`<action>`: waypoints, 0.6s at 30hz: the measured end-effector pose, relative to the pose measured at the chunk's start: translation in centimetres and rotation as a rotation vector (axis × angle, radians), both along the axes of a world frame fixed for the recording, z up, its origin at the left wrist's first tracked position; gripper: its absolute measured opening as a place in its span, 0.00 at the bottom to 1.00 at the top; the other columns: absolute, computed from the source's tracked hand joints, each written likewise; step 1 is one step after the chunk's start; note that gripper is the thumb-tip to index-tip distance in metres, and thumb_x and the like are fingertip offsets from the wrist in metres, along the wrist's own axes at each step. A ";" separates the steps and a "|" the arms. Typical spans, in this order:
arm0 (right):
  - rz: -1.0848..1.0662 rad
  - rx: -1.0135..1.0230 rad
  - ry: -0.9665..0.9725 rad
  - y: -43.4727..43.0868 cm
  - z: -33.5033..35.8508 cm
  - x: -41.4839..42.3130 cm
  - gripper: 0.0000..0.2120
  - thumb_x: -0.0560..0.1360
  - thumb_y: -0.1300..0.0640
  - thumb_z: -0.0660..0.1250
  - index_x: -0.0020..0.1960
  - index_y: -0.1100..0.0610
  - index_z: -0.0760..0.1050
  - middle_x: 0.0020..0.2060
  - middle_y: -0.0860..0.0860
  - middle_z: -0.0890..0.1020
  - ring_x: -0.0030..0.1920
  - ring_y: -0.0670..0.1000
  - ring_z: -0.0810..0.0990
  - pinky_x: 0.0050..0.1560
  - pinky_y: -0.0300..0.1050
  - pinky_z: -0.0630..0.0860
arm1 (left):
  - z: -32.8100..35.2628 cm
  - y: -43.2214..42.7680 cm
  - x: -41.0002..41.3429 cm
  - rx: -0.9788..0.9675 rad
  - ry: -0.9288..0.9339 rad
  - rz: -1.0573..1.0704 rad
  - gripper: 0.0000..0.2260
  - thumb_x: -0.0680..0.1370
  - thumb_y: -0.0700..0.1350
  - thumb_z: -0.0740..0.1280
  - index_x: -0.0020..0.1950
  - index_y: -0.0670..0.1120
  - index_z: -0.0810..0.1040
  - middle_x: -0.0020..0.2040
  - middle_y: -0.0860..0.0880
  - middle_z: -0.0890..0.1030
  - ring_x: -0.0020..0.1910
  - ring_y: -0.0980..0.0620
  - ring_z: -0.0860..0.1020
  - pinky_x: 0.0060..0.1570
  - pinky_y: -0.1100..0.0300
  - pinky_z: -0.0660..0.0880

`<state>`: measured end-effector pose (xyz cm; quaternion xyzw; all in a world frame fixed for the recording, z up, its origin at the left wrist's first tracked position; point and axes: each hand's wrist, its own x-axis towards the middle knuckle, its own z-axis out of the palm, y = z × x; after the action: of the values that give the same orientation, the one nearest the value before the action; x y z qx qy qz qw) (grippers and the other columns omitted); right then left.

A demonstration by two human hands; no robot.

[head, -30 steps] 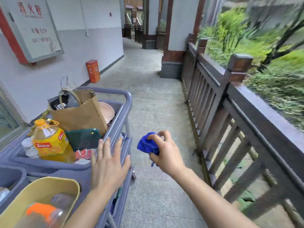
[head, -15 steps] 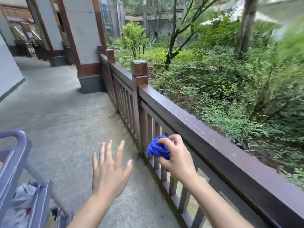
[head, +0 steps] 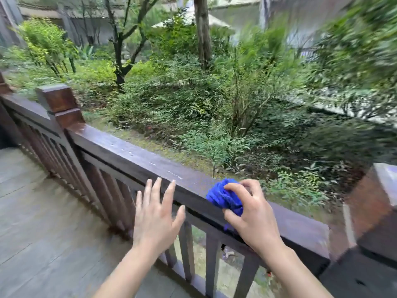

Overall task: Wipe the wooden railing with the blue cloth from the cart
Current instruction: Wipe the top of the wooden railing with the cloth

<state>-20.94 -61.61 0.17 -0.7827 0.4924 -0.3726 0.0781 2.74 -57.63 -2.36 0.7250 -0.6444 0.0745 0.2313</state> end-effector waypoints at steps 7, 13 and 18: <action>-0.269 0.072 0.083 0.3 -2.9 -5.7 0.23 0.62 0.56 0.76 0.54 0.47 0.74 0.49 0.48 0.68 0.47 0.54 0.72 0.46 0.46 0.71 | -1.8 -8.1 -1.5 0.050 -0.130 -0.313 0.30 0.78 0.60 0.53 0.78 0.50 0.64 0.77 0.39 0.66 0.78 0.38 0.58 0.76 0.38 0.57; -0.104 0.128 0.168 -1.8 -4.1 -2.2 0.23 0.69 0.46 0.73 0.61 0.41 0.69 0.65 0.45 0.66 0.63 0.49 0.67 0.60 0.42 0.67 | -3.3 -12.9 -2.3 0.067 -0.179 -0.492 0.29 0.79 0.60 0.55 0.76 0.48 0.67 0.74 0.38 0.70 0.77 0.38 0.63 0.76 0.39 0.60; -0.074 0.114 0.292 -6.8 -4.3 2.1 0.26 0.73 0.40 0.66 0.69 0.46 0.69 0.71 0.52 0.66 0.69 0.54 0.64 0.69 0.47 0.63 | -4.7 -14.3 -2.2 0.032 -0.153 -0.550 0.26 0.76 0.58 0.60 0.71 0.46 0.74 0.68 0.41 0.77 0.71 0.40 0.72 0.72 0.39 0.66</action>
<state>-18.85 -68.39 -4.12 -0.8043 0.5472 -0.2290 0.0360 0.55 -71.97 -7.07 0.5188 -0.8336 0.0531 0.1819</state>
